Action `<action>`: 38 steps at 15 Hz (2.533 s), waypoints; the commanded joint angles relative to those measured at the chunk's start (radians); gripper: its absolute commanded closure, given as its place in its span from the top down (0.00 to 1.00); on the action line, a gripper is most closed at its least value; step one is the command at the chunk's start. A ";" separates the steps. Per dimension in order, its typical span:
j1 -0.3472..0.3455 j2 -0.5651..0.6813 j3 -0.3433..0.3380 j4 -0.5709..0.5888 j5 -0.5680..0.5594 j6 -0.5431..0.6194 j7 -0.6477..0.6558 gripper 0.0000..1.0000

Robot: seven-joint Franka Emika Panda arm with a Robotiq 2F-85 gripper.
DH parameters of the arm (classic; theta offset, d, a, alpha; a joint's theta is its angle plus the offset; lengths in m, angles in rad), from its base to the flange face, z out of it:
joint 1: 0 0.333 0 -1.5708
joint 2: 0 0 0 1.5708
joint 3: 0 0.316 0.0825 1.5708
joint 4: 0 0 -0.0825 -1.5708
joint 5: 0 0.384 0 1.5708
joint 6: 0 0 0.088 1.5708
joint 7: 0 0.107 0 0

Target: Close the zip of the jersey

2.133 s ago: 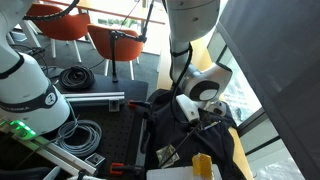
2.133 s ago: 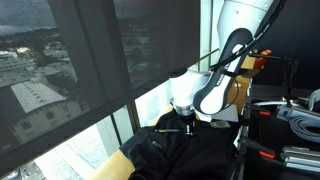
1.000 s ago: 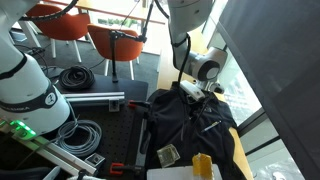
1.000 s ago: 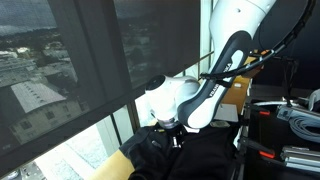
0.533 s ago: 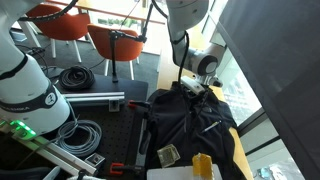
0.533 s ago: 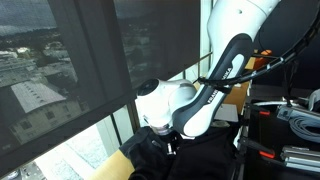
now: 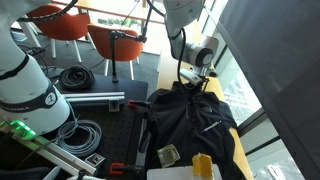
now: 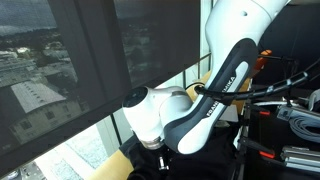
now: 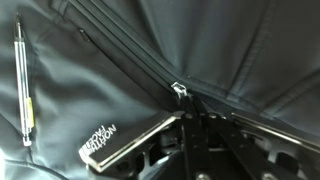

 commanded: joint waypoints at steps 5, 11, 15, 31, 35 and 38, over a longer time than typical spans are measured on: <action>0.062 0.072 0.016 0.171 -0.026 -0.059 0.016 0.01; 0.113 0.119 0.010 0.262 -0.032 -0.093 0.016 0.01; 0.149 0.149 0.008 0.327 -0.039 -0.119 0.012 0.01; 0.140 -0.025 -0.009 0.164 -0.013 -0.101 0.070 0.94; 0.112 -0.191 -0.022 -0.015 -0.004 -0.131 0.179 1.00; 0.067 -0.317 0.000 -0.158 -0.008 -0.128 0.234 1.00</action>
